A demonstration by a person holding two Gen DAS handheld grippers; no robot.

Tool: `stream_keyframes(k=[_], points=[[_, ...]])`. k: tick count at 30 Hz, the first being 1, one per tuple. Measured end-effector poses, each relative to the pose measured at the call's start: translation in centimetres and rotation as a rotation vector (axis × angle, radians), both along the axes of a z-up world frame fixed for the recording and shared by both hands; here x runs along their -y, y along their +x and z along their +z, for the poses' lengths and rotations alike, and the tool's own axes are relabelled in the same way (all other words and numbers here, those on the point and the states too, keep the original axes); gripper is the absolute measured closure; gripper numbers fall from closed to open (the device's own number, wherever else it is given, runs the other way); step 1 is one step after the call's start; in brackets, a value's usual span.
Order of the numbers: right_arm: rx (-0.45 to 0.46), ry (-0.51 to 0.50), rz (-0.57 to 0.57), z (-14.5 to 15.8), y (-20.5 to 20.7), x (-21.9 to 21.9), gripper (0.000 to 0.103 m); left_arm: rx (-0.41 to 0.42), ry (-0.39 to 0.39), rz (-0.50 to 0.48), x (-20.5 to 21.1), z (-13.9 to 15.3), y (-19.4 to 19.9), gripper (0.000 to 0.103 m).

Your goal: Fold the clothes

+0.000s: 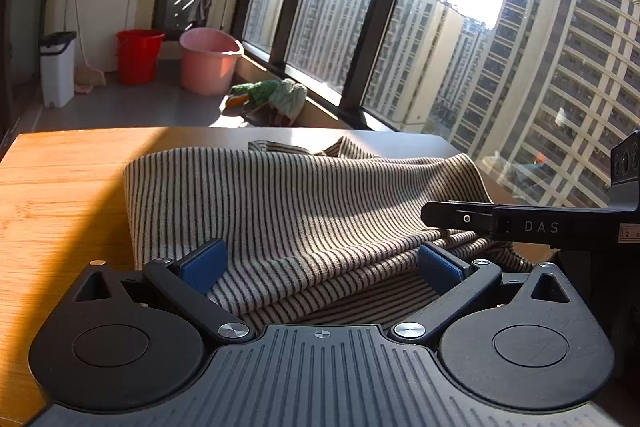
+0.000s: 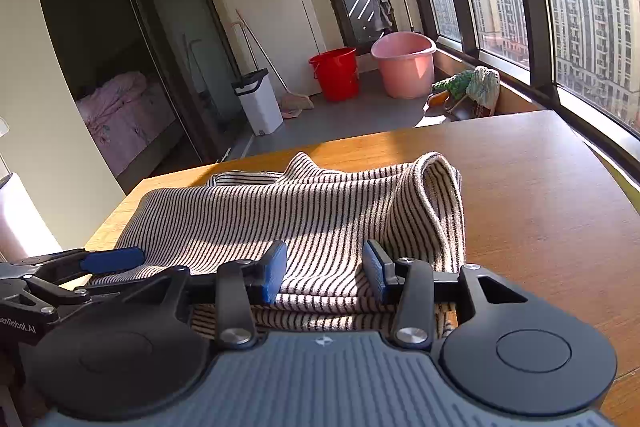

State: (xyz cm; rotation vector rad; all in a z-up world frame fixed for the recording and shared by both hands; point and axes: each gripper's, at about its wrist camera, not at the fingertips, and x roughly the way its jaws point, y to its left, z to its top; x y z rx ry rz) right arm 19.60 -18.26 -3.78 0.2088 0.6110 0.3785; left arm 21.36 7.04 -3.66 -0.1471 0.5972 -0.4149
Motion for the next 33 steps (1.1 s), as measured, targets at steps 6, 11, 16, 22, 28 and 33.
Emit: stream_keyframes(k=[6, 11, 16, 22, 28, 33], points=[[0.014, -0.031, 0.025, 0.2, -0.2, -0.8, 0.045, 0.006, -0.013, 0.017, -0.3, 0.0, -0.1, 0.000], [0.021, -0.039, 0.042, 0.5, -0.1, -1.1, 0.035, 0.018, 0.023, 0.025, 0.2, 0.1, -0.3, 0.000], [0.022, -0.003, 0.044, 0.4, 0.0, -0.5, 0.032, 0.003, -0.005, 0.018, -0.1, -0.1, 0.1, 0.000], [0.019, -0.004, 0.033, 0.4, 0.1, -0.8, 0.029, 0.013, 0.162, 0.032, 2.3, 0.0, 0.0, 0.000], [0.138, -0.120, -0.076, 2.9, -2.1, -1.1, 0.050, 0.020, 0.144, 0.042, 1.8, -0.1, -0.3, 0.000], [0.094, -0.288, -0.177, 3.1, 0.3, -0.8, 0.043, 0.022, 0.156, 0.041, 1.8, 0.0, -0.4, 0.000]])
